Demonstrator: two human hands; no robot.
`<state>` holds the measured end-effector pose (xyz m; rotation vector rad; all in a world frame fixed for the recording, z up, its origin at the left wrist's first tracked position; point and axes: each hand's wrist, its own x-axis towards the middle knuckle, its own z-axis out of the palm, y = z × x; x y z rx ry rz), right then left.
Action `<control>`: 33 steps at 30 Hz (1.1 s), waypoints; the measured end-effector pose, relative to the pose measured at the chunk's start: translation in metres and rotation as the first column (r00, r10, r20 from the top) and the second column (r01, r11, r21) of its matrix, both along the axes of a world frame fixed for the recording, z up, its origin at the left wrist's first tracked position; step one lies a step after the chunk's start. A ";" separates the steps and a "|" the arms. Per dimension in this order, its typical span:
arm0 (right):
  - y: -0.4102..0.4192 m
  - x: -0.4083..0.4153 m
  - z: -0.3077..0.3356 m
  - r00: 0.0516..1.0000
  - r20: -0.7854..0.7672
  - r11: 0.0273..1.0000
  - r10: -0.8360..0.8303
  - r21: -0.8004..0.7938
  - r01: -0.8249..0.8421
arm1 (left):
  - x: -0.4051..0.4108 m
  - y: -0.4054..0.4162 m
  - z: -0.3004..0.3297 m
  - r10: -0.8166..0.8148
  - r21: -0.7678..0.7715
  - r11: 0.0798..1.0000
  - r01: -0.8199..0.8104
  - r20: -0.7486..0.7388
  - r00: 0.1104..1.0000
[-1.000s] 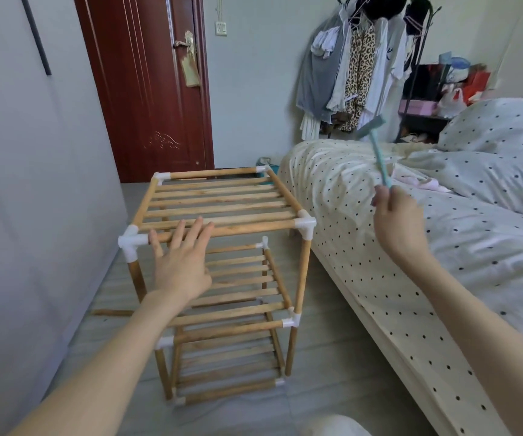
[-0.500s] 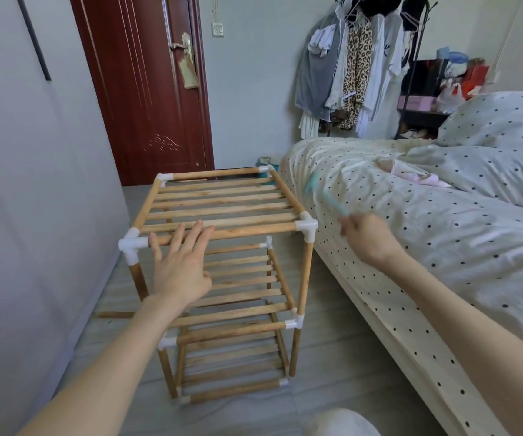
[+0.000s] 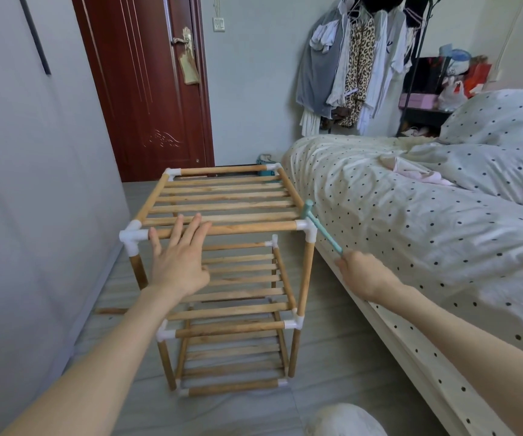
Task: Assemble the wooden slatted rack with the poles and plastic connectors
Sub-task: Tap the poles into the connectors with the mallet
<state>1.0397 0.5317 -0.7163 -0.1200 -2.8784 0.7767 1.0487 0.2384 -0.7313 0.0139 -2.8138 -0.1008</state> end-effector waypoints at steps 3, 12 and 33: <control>0.005 -0.009 0.015 0.979 -0.206 0.995 -0.003 -0.094 -0.017 | 0.000 -0.004 -0.003 0.001 0.011 1.000 -0.001 -0.003 1.000; 0.001 -0.011 0.002 0.992 -0.036 0.982 0.124 -0.141 -0.128 | -0.010 -0.025 0.004 0.049 0.035 0.998 -0.052 0.084 0.995; -0.047 -0.032 0.009 0.957 -0.155 0.550 0.245 -0.791 -0.269 | 0.004 0.063 0.005 -0.202 0.286 0.930 0.228 -0.120 0.972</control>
